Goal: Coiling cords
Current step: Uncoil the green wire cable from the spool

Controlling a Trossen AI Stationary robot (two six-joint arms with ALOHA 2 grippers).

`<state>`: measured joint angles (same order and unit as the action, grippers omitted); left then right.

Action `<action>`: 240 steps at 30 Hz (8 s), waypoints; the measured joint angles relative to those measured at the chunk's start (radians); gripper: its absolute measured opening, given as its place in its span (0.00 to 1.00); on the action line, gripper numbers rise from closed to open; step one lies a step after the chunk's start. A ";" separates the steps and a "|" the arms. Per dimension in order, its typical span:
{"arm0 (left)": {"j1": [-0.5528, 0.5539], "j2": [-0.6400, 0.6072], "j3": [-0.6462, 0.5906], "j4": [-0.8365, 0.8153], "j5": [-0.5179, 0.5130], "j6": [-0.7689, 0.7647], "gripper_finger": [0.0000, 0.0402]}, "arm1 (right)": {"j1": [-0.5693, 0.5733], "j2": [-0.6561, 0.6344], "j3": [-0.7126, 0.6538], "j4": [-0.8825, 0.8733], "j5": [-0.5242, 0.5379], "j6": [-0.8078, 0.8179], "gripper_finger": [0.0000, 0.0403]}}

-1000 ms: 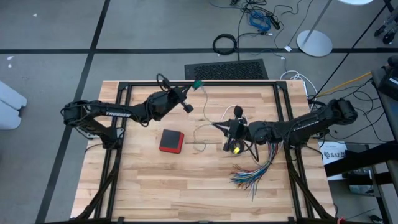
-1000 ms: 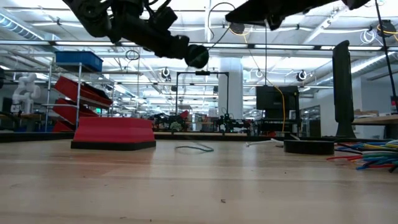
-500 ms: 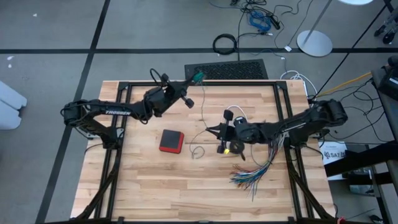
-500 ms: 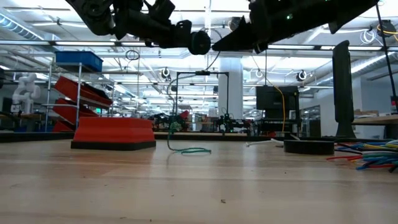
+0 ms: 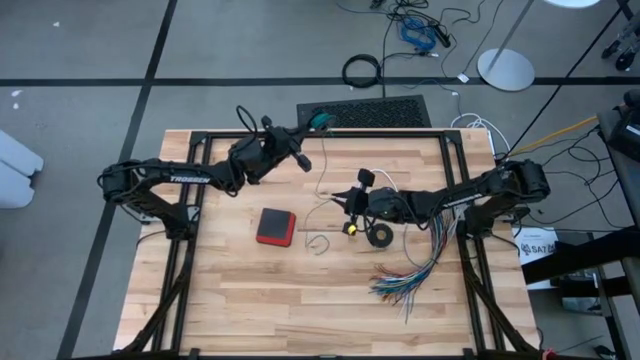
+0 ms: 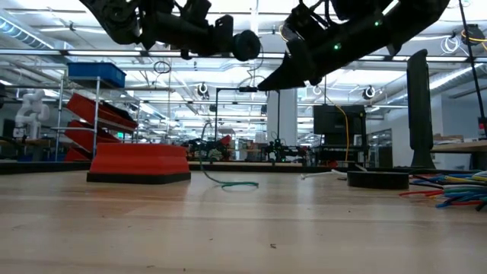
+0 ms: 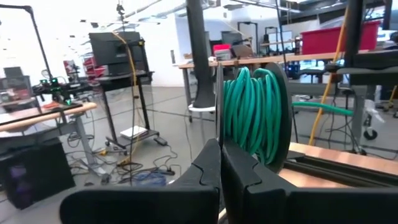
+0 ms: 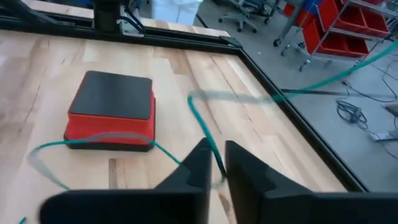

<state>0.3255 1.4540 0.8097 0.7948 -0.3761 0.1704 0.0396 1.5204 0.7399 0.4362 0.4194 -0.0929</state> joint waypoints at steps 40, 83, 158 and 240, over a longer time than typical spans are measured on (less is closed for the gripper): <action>-0.114 0.000 0.000 -0.104 0.103 0.003 0.00 | -0.110 -0.250 -0.209 0.272 0.054 -0.110 0.44; -0.145 0.000 0.000 -0.152 0.129 -0.009 0.00 | -0.218 -0.270 -0.220 0.254 -0.167 0.030 0.37; -0.117 0.000 0.000 -0.466 -0.033 0.151 0.00 | -0.211 -0.480 -0.032 -0.170 0.232 -0.003 0.00; -0.127 0.042 0.051 0.016 0.174 0.043 0.00 | -0.113 0.048 -0.173 0.872 -0.234 0.121 0.46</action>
<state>0.1981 1.4956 0.8608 0.8103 -0.2025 0.2134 -0.0733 1.5680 0.5666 1.3080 0.1859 0.0285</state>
